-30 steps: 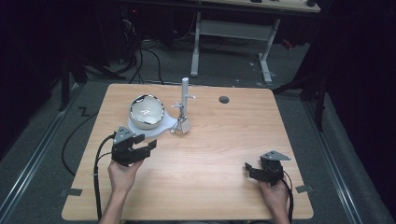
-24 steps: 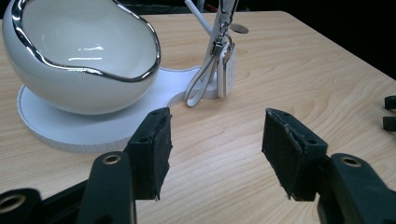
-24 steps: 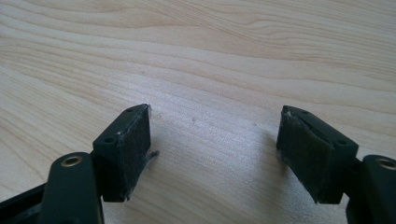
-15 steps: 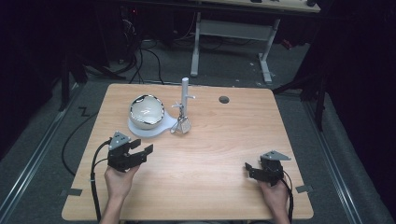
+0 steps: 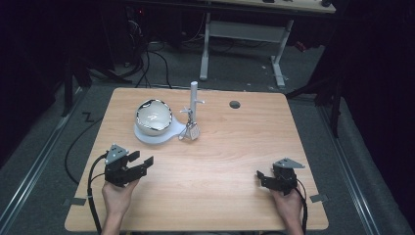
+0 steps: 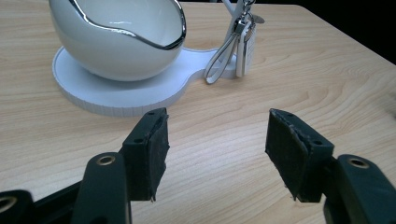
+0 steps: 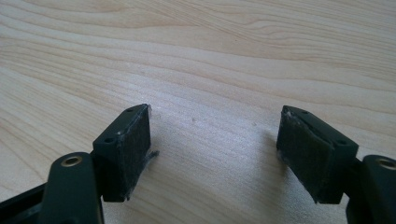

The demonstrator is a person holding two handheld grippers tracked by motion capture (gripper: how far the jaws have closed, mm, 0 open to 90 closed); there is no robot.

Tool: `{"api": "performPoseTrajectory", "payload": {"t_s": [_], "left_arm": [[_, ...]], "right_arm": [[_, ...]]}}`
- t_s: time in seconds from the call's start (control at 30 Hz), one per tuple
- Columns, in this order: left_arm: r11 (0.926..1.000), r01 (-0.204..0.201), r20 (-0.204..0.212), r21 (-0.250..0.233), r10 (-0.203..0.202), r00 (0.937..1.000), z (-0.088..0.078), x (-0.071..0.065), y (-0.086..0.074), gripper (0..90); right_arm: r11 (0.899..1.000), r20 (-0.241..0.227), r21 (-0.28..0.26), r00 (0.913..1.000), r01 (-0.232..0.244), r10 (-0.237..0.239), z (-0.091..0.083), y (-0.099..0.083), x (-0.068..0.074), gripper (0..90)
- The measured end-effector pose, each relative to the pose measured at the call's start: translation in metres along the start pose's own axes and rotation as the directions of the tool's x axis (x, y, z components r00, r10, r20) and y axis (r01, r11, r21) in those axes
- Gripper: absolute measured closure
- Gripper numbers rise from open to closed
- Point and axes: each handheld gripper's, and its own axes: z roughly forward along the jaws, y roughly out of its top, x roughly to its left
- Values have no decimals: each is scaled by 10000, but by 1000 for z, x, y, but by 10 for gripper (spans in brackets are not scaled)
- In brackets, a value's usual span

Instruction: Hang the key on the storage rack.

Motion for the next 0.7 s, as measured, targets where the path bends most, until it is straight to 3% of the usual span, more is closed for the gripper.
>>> {"api": "performPoseTrajectory", "payload": {"t_s": [0.7], "left_arm": [[9994,130,-553,329,-112,9984,10,10,-19,405]], "right_arm": [[10000,0,2,10000,-9,9,0,0,0,262]]}}
